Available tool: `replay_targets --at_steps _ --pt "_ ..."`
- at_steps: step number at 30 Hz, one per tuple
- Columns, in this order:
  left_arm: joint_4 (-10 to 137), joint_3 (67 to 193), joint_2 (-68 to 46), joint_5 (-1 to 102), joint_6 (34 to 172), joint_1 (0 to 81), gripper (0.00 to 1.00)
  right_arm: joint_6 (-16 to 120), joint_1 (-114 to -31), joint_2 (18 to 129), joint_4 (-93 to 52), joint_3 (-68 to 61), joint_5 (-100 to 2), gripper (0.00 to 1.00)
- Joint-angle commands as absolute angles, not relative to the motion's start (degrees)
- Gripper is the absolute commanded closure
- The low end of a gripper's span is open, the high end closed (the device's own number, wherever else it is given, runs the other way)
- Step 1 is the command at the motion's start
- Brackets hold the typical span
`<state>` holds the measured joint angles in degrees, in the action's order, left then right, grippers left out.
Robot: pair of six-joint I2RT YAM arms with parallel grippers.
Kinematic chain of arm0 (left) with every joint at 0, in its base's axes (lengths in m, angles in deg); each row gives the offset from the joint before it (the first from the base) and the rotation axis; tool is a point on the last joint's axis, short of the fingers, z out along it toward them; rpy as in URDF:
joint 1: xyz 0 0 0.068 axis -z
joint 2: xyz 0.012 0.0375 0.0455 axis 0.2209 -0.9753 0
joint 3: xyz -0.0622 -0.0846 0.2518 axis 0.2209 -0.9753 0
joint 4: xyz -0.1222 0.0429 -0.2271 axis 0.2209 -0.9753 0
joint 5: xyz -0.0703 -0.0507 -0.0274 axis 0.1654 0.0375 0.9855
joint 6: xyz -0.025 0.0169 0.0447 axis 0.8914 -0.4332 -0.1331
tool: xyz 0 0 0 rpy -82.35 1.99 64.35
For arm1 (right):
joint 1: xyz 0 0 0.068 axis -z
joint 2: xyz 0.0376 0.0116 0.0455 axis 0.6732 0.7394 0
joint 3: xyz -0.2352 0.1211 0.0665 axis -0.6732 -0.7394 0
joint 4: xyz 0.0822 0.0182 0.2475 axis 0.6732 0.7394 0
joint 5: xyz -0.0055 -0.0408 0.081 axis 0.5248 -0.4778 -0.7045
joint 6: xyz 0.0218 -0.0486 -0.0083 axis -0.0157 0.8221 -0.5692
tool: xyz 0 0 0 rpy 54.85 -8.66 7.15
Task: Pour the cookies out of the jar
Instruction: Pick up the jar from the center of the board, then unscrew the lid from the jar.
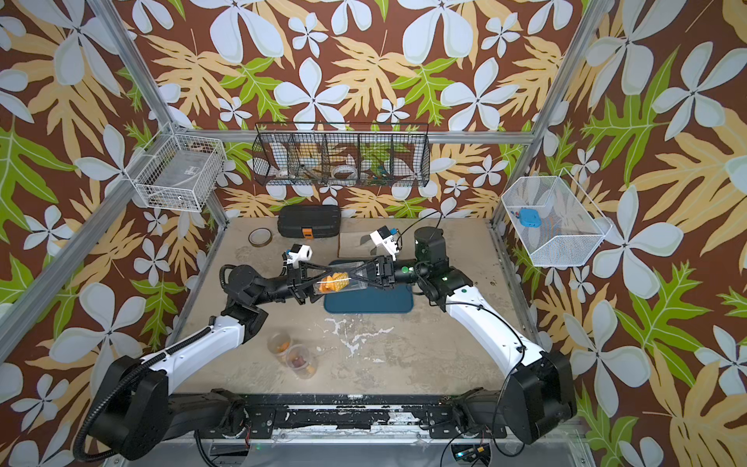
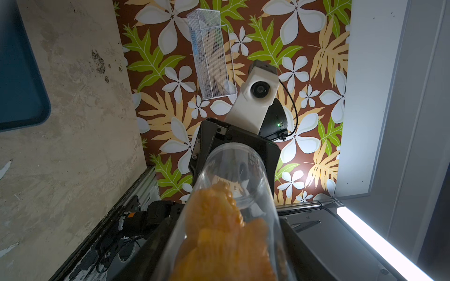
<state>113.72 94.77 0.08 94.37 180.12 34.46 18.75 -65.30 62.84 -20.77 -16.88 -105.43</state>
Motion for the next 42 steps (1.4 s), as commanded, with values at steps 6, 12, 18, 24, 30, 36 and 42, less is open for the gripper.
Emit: replay_targets --at_steps 6,12,18,24,30,36,42 --pt "123.15 94.56 0.32 95.65 182.71 34.65 0.45 19.86 -65.21 62.61 -17.82 -17.24 -100.72 0.38" --pt "123.51 93.78 0.48 95.67 183.19 34.56 0.46 21.53 -64.43 62.58 -14.81 -16.28 -100.13 0.06" --pt "123.31 93.95 0.64 96.23 183.3 34.47 0.46 18.61 -62.33 62.6 -17.05 -16.49 -101.72 0.0" --pt "118.06 94.4 1.14 97.58 179.82 34.47 0.46 17.63 -62.82 62.85 -17.16 -15.13 -103.72 0.08" --pt "114.42 95.4 1.05 98.39 177.17 34.38 0.46 18.63 -63.0 62.8 -15.55 -15.11 -103.96 0.18" --pt "114.33 95.44 0.87 98.39 177.09 33.86 0.47 17.94 -63.47 61.89 -16.27 -17.27 -104.61 0.19" --pt "114.35 95.61 0.74 98.61 177.12 33.77 0.47 16.43 -63.69 60.14 -18.26 -19.82 -105.94 0.17"
